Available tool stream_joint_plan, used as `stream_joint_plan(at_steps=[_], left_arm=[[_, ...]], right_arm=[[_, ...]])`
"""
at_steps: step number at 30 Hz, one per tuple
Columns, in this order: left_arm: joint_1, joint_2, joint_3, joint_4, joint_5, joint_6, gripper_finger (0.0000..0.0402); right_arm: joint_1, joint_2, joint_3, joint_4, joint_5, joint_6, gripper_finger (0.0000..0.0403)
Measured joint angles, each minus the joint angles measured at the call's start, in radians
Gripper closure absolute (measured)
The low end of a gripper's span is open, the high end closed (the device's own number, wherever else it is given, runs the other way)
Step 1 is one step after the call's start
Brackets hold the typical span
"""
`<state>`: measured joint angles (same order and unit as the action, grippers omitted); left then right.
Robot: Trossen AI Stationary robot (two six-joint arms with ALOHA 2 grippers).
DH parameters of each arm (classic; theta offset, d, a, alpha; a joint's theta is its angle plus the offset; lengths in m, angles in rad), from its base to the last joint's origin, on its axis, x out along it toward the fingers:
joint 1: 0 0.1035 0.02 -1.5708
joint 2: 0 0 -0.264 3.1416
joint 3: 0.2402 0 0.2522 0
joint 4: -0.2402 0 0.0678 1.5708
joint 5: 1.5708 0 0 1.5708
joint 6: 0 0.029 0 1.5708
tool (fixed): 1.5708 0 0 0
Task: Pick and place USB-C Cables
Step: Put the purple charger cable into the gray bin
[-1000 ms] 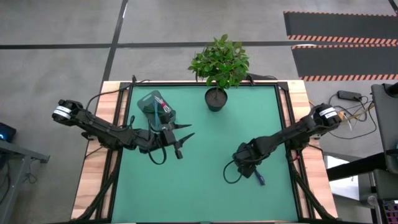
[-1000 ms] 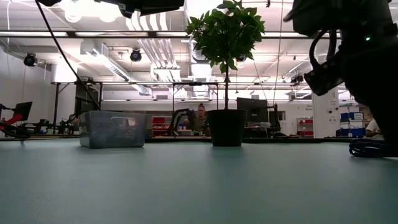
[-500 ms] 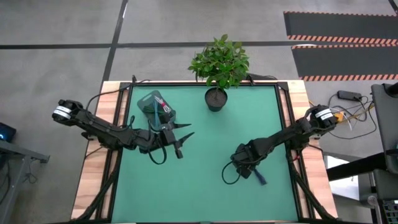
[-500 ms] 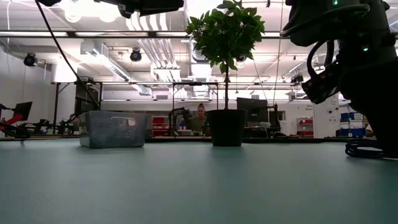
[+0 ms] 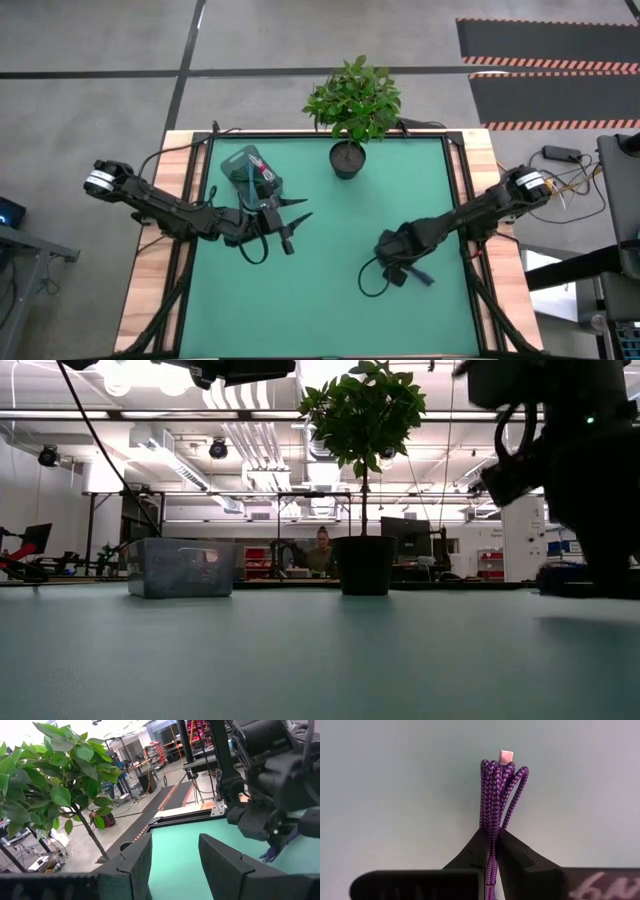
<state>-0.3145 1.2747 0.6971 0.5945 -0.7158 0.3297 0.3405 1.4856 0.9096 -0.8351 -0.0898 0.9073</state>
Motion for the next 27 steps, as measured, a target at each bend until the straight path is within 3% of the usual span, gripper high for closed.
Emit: stream_joint_plan(at_steps=[6,12,17,20,23,27], left_arm=[[0.0,0.0,0.003,0.002,0.008,-0.024,0.0254],[0.0,0.0,0.003,0.006,0.113,-0.101,0.0254],[0.0,0.009,0.005,0.01,0.231,-0.124,0.0254],[0.0,0.022,0.005,0.039,0.277,-0.157,0.0254],[0.0,0.049,0.005,0.076,0.284,-0.167,0.0254],[0.001,0.106,0.011,0.181,0.292,-0.167,0.0254]], right_arm=[[-0.025,-0.126,-0.003,0.166,0.201,-0.185,0.0388],[-0.035,-0.255,-0.047,0.559,0.399,-0.544,0.0389],[-0.039,-0.303,-0.112,0.957,0.397,-0.892,0.0389],[-0.047,-0.302,-0.127,1.137,0.341,-1.038,0.0389],[-0.06,-0.281,-0.127,1.245,0.266,-1.113,0.0389],[-0.088,-0.252,-0.127,1.317,0.246,-1.136,0.039]])
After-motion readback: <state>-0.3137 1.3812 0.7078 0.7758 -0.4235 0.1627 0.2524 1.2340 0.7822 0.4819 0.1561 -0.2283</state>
